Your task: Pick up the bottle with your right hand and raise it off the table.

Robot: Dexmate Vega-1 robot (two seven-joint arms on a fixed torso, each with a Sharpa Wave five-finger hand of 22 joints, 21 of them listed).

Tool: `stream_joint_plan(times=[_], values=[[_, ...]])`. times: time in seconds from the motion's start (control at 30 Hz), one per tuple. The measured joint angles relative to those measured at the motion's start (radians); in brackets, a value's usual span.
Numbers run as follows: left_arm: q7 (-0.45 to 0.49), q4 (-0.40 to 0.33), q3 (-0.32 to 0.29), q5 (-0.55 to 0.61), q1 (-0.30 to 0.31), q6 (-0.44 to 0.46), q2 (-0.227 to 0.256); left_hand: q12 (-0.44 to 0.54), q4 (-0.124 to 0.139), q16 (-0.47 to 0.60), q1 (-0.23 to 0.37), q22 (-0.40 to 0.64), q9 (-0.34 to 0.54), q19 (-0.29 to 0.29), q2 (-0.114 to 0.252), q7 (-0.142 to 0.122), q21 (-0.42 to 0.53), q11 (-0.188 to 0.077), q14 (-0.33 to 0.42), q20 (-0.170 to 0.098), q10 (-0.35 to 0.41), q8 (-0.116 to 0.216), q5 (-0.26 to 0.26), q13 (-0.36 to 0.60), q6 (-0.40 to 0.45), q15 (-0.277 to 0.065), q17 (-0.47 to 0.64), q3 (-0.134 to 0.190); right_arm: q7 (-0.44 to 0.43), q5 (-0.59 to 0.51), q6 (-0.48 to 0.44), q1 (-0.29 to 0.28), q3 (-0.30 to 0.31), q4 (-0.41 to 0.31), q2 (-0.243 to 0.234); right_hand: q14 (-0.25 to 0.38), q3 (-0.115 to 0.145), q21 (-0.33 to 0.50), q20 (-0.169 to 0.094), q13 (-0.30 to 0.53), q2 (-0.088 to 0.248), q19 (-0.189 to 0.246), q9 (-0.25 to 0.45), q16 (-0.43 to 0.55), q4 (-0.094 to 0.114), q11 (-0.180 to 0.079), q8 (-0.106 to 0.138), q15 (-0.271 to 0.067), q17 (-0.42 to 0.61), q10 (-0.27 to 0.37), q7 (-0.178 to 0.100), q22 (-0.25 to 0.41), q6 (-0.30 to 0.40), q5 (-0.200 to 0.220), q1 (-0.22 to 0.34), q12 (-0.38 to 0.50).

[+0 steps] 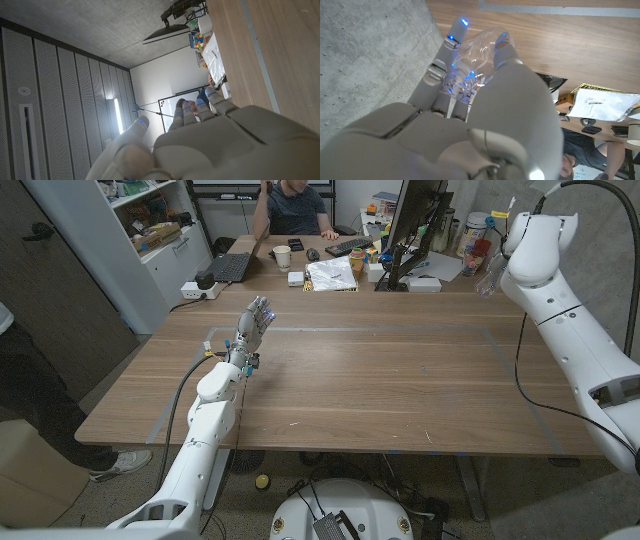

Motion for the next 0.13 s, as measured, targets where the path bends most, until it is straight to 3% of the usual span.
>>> stream_joint_plan(times=[0.13], values=[[0.0,0.001,0.0,0.0,0.0,-0.001,0.0,0.0,0.0,0.0,0.0,0.0,0.0,0.0,0.0,0.0,0.0,0.0,0.0,0.0,0.0,0.0,0.0,0.0,0.0,0.0,0.0,0.0,-0.005,0.006,-0.002,-0.006,0.009,-0.009,0.0,0.002,0.0,0.0,-0.004,0.0,0.0,0.004,0.0,0.003,0.0,0.0,0.0,0.002,0.0,0.0,0.0,0.0,0.0,-0.001,0.0,0.0]])
